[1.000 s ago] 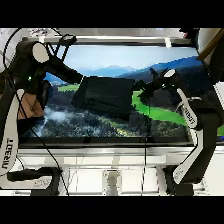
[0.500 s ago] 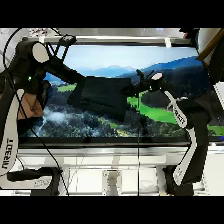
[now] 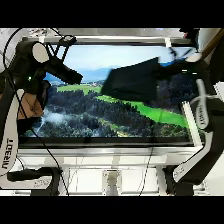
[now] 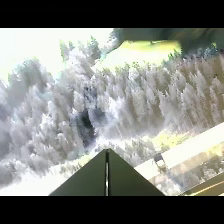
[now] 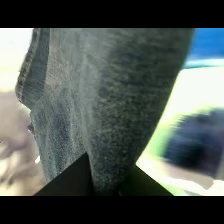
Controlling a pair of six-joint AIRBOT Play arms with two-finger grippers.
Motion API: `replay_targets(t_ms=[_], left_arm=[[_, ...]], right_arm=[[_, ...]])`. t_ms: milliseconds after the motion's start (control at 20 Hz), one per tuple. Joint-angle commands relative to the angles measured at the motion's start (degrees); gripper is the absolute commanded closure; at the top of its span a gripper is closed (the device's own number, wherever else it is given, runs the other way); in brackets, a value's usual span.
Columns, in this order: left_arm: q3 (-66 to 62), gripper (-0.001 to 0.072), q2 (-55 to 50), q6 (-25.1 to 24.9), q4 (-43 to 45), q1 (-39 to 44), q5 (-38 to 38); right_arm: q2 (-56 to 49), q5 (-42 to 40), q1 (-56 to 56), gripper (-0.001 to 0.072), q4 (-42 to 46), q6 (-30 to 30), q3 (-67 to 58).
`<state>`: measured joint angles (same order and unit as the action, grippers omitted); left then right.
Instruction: Fold the clothes and pants, and hang the long-sleeved shirts on hangers.
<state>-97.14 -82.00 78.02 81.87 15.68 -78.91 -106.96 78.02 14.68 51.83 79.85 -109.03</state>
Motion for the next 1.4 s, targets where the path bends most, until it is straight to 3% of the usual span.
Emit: replay_targets(t_ms=[0, 250, 500, 650, 950, 1000, 1050, 1100, 1150, 1350], left_arm=[[0.0, 0.0692, 0.0, 0.0, 0.0, -0.1, 0.0], [0.0, 0.0692, -0.3, 0.0, 0.0, 0.0, 0.0], [0.0, 0.0692, -1.5, 0.0, 0.0, 0.0, 0.0], [0.0, 0.0692, -2.0, 0.3, 0.0, 0.0, 0.0], [0.0, 0.0692, -2.1, 1.4, 0.0, 0.0, 0.0], [0.0, 0.0692, -2.1, 1.4, 0.0, 0.0, -0.1], [0.0, 0.0692, -2.1, 1.4, 0.0, 0.0, 0.0], [0.0, 0.0691, -2.1, 1.3, 0.0, 0.0, 0.0], [0.0, 0.0691, -2.1, 1.3, 0.0, 0.0, 0.0], [0.0, 0.0691, -2.1, 1.3, 0.0, 0.0, 0.0]], right_arm=[[4.7, 4.4, 13.1, 0.0665, 10.5, 0.7, -0.8], [11.3, 7.7, 33.6, 0.0665, 15.1, 0.7, 2.0], [19.1, 6.8, 50.5, 0.0666, 16.2, -3.6, 16.5], [21.5, 6.3, 56.2, 0.0665, 18.2, -6.1, 26.1], [23.1, 6.5, 63.6, 0.0649, 22.3, -3.7, 34.8], [23.7, 7.1, 64.2, 0.0602, 21.6, -2.3, 34.8], [24.7, 7.4, 64.6, 0.0444, 20.3, -0.2, 34.6], [25.8, 7.8, 64.7, 0.0200, 18.2, 3.3, 34.1], [27.2, 8.0, 64.7, 0.0023, 14.7, 6.1, 33.2], [33.1, 5.0, 61.4, 0.0036, -11.8, 7.1, 28.5]])
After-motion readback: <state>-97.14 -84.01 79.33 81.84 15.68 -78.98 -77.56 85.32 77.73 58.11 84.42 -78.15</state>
